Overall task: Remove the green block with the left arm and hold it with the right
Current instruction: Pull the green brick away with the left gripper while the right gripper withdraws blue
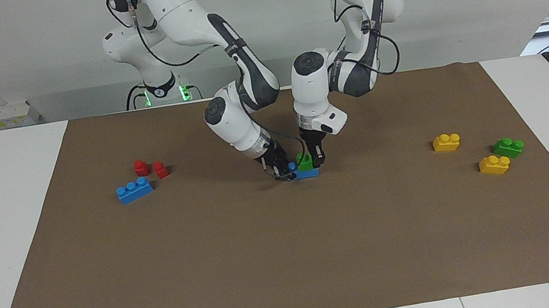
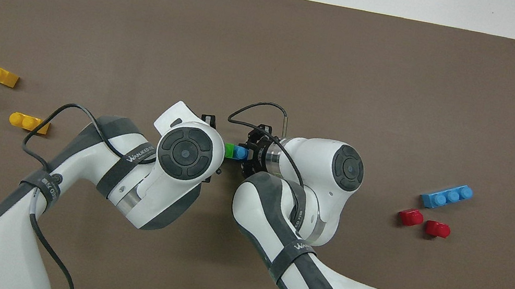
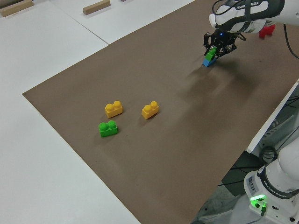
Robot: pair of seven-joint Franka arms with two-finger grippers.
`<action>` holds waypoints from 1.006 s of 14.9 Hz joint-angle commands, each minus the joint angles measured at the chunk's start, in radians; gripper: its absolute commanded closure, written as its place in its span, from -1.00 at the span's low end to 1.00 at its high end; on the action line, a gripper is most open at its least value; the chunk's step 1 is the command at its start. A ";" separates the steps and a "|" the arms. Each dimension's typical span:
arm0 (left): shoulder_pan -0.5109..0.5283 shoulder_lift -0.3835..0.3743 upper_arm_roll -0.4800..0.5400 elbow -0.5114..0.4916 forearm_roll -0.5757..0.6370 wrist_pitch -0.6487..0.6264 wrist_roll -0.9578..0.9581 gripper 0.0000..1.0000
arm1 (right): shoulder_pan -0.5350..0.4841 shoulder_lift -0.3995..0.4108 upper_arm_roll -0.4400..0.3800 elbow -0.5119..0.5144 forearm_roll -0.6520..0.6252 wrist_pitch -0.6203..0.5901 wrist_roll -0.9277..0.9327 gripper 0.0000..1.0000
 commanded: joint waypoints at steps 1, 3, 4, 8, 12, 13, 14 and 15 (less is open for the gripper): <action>-0.005 -0.025 0.017 0.005 0.023 0.001 -0.016 1.00 | -0.003 -0.001 0.008 -0.002 0.030 -0.012 -0.039 1.00; 0.009 -0.056 0.017 0.008 0.023 -0.007 -0.013 1.00 | -0.003 -0.001 0.008 -0.002 0.030 -0.012 -0.039 1.00; 0.017 -0.074 0.017 0.013 0.023 -0.028 -0.007 1.00 | -0.003 -0.001 0.008 -0.002 0.030 -0.012 -0.039 1.00; 0.075 -0.157 0.017 0.037 0.015 -0.134 0.091 1.00 | -0.007 -0.002 0.008 0.004 0.030 -0.020 -0.038 1.00; 0.182 -0.174 0.017 0.059 -0.020 -0.168 0.273 1.00 | -0.108 -0.022 -0.002 0.078 0.001 -0.182 -0.073 1.00; 0.213 -0.174 0.020 0.059 -0.047 -0.168 0.351 1.00 | -0.163 -0.042 -0.004 0.105 -0.044 -0.256 -0.096 1.00; 0.248 -0.174 0.020 0.059 -0.067 -0.168 0.427 1.00 | -0.225 -0.060 -0.002 0.128 -0.113 -0.314 -0.125 1.00; 0.288 -0.173 0.020 0.057 -0.083 -0.166 0.500 1.00 | -0.292 -0.069 -0.001 0.153 -0.159 -0.363 -0.159 1.00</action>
